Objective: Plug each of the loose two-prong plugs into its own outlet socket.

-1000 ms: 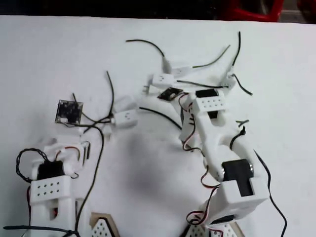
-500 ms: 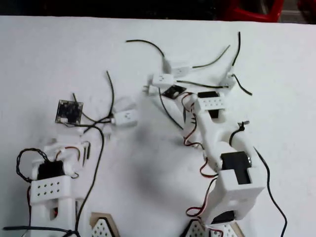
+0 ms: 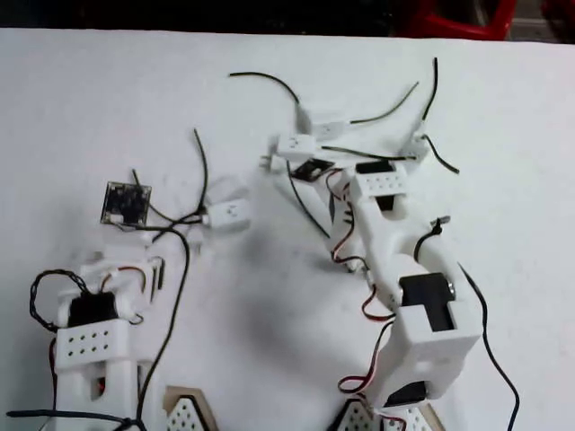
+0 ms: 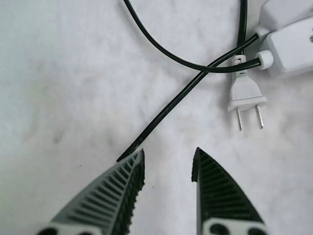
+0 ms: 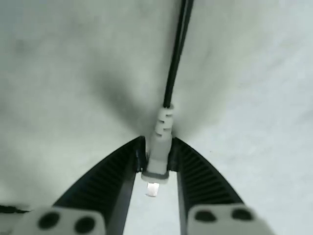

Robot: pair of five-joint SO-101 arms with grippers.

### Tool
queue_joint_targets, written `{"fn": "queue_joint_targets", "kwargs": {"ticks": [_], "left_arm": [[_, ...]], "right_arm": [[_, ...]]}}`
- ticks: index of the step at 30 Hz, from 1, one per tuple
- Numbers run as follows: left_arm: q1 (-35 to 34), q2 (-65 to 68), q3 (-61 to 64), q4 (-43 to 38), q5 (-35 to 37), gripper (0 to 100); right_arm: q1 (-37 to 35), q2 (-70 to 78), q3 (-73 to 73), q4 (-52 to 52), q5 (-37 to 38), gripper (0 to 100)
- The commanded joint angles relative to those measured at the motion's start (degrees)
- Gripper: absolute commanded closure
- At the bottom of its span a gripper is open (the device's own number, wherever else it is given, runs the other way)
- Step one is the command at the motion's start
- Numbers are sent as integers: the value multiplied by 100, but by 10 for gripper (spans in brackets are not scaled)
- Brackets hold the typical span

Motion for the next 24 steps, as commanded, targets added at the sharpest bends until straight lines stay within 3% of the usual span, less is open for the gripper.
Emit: {"fn": "queue_joint_targets", "kwargs": {"ticks": [1, 12, 19, 24], "left_arm": [[-22, -110, -26, -97, -35, 830], [-22, -110, -26, -97, -35, 830], [-22, -127, -70, -123, 0, 830], [84, -127, -747, -44, 158, 830]], "right_arm": [[-66, 13, -237, 119, 53, 942], [-31, -242, -316, 198, 62, 981], [-57, -2440, -308, 725, -35, 981], [-418, -3969, 281, 347, -738, 981]]}}
